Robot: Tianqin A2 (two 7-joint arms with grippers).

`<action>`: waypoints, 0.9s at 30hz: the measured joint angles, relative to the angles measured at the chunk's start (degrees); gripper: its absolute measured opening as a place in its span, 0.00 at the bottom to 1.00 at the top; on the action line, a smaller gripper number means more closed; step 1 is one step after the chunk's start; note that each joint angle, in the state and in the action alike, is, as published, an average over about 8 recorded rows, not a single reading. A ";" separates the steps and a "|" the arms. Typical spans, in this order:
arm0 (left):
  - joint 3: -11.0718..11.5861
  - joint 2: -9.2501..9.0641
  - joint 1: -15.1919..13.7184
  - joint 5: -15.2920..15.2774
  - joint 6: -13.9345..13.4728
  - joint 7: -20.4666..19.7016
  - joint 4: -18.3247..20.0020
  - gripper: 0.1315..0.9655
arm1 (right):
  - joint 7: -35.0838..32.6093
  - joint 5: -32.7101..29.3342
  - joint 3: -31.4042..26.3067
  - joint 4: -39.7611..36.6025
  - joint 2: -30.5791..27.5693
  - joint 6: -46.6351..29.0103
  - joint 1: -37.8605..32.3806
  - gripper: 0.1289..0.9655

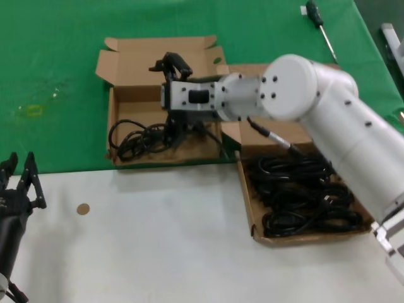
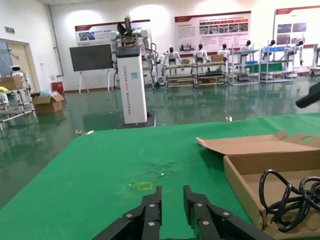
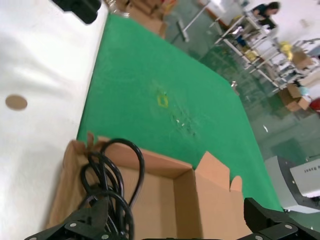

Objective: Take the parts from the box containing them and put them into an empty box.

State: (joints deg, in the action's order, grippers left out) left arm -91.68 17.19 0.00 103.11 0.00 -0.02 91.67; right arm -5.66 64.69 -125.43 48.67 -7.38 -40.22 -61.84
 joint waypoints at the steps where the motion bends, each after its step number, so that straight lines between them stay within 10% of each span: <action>1: 0.00 0.00 0.00 0.00 0.00 0.00 0.00 0.08 | 0.07 0.49 0.43 0.55 -0.12 0.51 0.79 0.96; 27: 0.00 0.00 0.00 0.01 0.00 0.01 0.00 0.56 | 2.20 14.91 13.10 16.69 -3.81 15.61 23.99 1.00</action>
State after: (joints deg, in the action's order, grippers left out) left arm -91.68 17.19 0.00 103.12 0.00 -0.01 91.67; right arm -3.47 79.60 -112.33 65.35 -11.19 -24.61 -37.85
